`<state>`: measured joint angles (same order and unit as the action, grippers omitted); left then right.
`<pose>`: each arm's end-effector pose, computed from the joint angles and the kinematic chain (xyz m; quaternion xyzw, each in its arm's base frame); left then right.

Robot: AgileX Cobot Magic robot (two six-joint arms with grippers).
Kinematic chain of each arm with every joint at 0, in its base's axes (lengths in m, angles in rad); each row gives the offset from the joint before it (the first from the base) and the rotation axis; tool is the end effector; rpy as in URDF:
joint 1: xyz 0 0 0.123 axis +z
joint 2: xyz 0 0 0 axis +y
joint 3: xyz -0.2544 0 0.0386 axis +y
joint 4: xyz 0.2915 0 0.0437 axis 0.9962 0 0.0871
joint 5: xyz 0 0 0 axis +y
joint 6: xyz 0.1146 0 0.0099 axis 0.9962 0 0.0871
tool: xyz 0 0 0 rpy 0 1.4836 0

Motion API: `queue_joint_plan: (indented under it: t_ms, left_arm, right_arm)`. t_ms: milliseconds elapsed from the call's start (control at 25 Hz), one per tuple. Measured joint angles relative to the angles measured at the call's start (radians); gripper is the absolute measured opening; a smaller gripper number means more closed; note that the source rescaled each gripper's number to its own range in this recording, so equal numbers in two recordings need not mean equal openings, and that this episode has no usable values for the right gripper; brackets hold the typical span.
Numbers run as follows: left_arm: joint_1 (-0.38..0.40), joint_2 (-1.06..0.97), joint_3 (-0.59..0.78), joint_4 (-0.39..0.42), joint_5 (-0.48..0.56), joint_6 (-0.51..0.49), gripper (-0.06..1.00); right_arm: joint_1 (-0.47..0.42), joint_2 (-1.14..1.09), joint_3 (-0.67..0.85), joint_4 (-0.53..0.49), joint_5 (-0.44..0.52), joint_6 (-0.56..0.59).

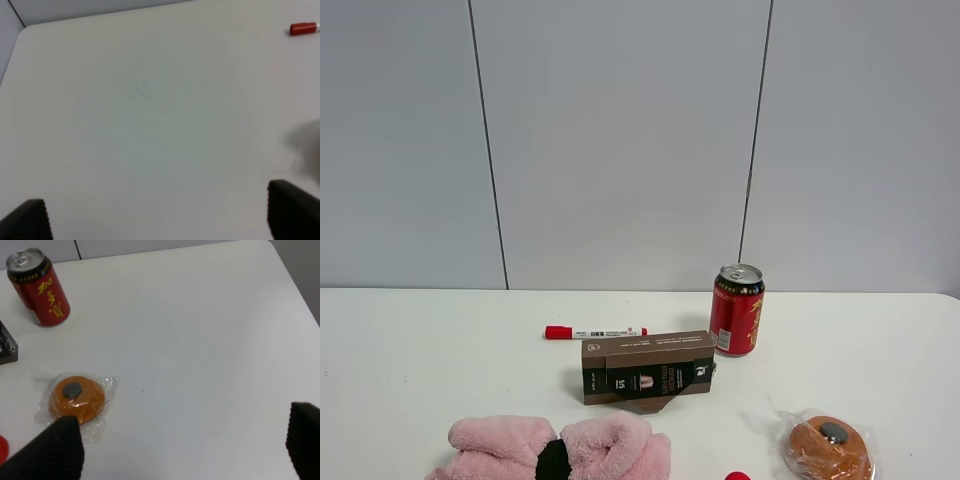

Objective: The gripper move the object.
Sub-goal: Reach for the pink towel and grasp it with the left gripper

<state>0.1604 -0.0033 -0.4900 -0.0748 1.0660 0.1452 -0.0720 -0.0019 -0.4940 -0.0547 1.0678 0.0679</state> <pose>0.0832 0.0058 0.2837 -0.0051 0.8557 0.0416 0.5157 0.0821 -0.0115 0.2847 0.0609 0.8536 -0.0284 0.5165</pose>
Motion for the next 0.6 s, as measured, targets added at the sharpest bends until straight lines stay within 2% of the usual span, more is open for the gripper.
queue_joint_plan:
  t_ms: [40,600]
  left_arm:
    - [0.000,0.000,0.000,0.000,0.000,0.000,0.74]
    - [0.000,0.000,0.000,0.000,0.000,0.000,0.74]
  right_arm:
    - [0.000,0.000,0.000,0.000,0.000,0.000]
    - [0.000,0.000,0.000,0.000,0.000,0.000]
